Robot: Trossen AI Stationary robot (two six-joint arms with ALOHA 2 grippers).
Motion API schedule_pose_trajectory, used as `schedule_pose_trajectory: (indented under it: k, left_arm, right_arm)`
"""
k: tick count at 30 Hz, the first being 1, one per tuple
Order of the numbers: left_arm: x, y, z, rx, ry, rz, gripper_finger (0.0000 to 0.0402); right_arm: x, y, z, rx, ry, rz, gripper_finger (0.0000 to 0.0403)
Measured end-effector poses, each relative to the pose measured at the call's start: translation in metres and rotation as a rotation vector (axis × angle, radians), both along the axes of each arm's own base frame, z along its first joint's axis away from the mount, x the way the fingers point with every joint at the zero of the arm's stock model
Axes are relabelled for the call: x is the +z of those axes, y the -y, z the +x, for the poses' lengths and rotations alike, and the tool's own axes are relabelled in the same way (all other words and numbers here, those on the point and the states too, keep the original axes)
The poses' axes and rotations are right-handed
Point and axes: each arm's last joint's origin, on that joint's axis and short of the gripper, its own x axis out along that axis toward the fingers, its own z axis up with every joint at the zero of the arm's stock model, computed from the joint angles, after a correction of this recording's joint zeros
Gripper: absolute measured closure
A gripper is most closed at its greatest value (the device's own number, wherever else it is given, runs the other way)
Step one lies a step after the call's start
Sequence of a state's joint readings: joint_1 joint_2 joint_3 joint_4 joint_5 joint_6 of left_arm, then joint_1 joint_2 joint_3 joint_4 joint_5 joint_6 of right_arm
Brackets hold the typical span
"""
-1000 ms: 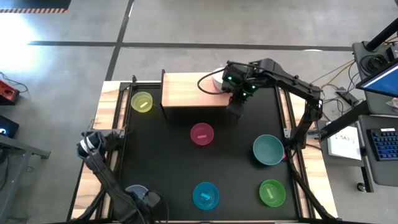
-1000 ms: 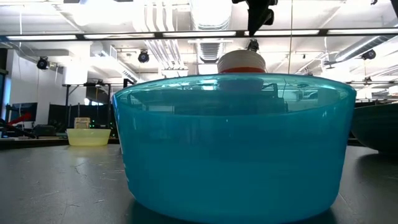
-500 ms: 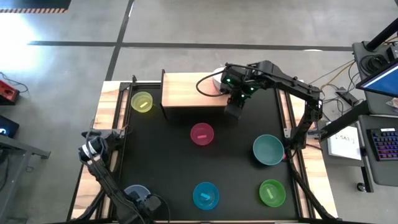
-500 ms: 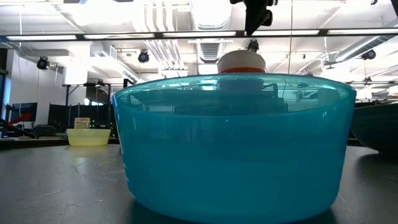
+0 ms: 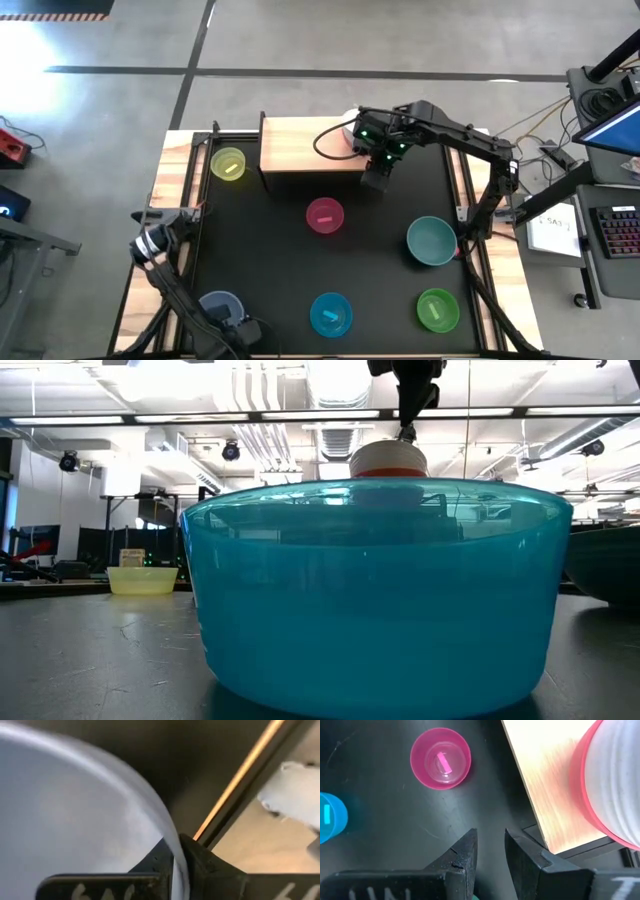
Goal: Place and stack bowls onto a shelf
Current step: Stack the purple bowl on top of the white bowl
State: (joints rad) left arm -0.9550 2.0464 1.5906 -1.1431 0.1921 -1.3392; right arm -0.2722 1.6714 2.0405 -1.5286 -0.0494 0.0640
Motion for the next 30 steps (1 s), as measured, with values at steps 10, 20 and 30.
schedule_pose_trajectory:
  k: [10, 20, 30]
  left_arm:
    - [0.01, -0.015, 0.002, -0.463, 0.052, 0.027, 0.0401]
    - [0.071, -0.077, 0.022, -0.639, 0.27, 0.253, 0.0401]
    - [0.145, -0.129, 0.029, -0.852, 0.636, 0.285, 0.0401]
  right_arm:
    - [0.0, 0.0, 0.0, 0.038, -0.002, -0.012, 0.0316]
    - [0.0, -0.006, 0.002, 0.304, -0.007, -0.094, 0.0317]
    - [0.002, -0.035, 0.014, 0.586, 0.059, -0.178, 0.0317]
